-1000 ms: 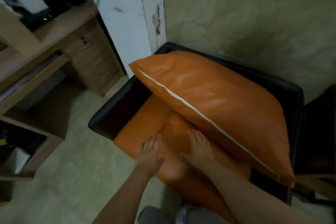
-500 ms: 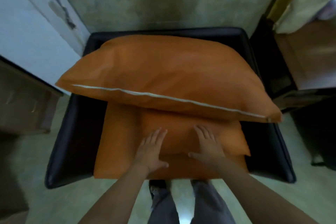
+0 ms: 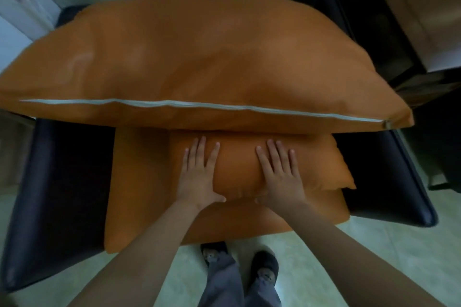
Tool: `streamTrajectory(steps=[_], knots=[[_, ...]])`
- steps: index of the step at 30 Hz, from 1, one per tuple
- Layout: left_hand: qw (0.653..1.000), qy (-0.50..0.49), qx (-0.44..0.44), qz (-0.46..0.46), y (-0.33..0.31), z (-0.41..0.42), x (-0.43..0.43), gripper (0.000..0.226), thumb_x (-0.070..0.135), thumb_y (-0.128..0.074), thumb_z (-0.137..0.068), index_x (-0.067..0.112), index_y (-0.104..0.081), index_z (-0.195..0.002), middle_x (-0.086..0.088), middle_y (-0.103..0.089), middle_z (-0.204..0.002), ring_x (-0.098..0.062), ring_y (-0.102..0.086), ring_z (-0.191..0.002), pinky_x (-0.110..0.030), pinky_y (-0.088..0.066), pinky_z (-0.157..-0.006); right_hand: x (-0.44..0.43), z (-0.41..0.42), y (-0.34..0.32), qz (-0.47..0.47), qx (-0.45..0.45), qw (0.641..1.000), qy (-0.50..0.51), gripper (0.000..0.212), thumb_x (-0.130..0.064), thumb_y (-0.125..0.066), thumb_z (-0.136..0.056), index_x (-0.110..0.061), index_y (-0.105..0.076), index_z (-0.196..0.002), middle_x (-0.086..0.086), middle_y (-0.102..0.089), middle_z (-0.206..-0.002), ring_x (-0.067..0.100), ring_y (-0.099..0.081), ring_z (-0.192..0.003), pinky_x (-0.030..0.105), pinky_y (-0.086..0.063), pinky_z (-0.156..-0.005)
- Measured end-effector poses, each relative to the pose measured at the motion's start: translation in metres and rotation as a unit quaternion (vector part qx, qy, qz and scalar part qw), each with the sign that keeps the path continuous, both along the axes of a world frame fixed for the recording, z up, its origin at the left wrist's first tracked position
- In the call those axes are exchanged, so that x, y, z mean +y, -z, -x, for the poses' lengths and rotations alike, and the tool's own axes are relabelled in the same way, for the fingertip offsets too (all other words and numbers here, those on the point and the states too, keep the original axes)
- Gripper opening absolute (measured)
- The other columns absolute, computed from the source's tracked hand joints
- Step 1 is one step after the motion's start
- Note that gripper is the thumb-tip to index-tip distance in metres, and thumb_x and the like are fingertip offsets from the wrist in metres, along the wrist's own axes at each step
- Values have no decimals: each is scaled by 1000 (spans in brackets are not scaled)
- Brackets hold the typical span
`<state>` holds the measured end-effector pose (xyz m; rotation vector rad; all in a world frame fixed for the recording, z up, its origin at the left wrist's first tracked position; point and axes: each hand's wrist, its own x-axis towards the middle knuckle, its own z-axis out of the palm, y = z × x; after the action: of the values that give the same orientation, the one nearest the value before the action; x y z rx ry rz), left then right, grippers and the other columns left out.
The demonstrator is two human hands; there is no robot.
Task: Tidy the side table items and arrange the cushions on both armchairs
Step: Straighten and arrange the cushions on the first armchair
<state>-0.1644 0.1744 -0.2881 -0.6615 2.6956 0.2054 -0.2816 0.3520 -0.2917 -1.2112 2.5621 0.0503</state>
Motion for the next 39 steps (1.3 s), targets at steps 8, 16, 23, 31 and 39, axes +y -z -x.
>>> streamTrajectory(steps=[8, 16, 23, 31, 39], knots=[[998, 38, -30, 31, 5, 14, -18, 150, 82, -66, -48, 25, 41, -135, -13, 15, -157, -31, 10, -145, -48, 4, -118, -15, 24, 16, -22, 69, 995, -68, 152, -65, -84, -35, -12, 1, -149, 27, -14, -154, 42, -7, -143, 54, 4, -116], [1000, 18, 15, 6, -4, 12, -12, 136, 71, -73, -52, 29, 12, -149, -10, -7, -156, -29, -9, -144, -45, -6, -119, -7, 28, 9, 24, 94, 989, -109, 129, -62, -86, -35, -9, -35, -141, 26, -46, -137, 43, -43, -128, 53, -25, -110], [996, -12, 88, 28, -14, -5, 16, 121, 70, -71, -55, 29, -10, -151, -6, -26, -154, -25, -27, -139, -40, -22, -114, 9, 27, -4, 76, 73, 989, -102, 110, -41, -92, -36, -12, -48, -133, 20, -56, -128, 39, -51, -121, 51, -38, -104], [996, -60, 59, 15, -17, -73, 28, 123, 77, -71, -44, 30, -24, -148, -5, -41, -147, -26, -43, -131, -42, -40, -101, 20, -28, -13, 75, 33, 987, -135, 108, -63, -83, -40, -17, -48, -131, 16, -59, -125, 36, -55, -116, 49, -44, -98], [992, -43, 41, -112, -32, -87, -41, 131, 71, -77, -46, 38, -3, -149, 8, -8, -158, -14, -8, -146, -34, -5, -118, -19, -41, -23, 53, -38, 989, -136, 121, -80, -67, -50, -20, -25, -147, 15, -34, -148, 33, -32, -136, 47, -23, -113]])
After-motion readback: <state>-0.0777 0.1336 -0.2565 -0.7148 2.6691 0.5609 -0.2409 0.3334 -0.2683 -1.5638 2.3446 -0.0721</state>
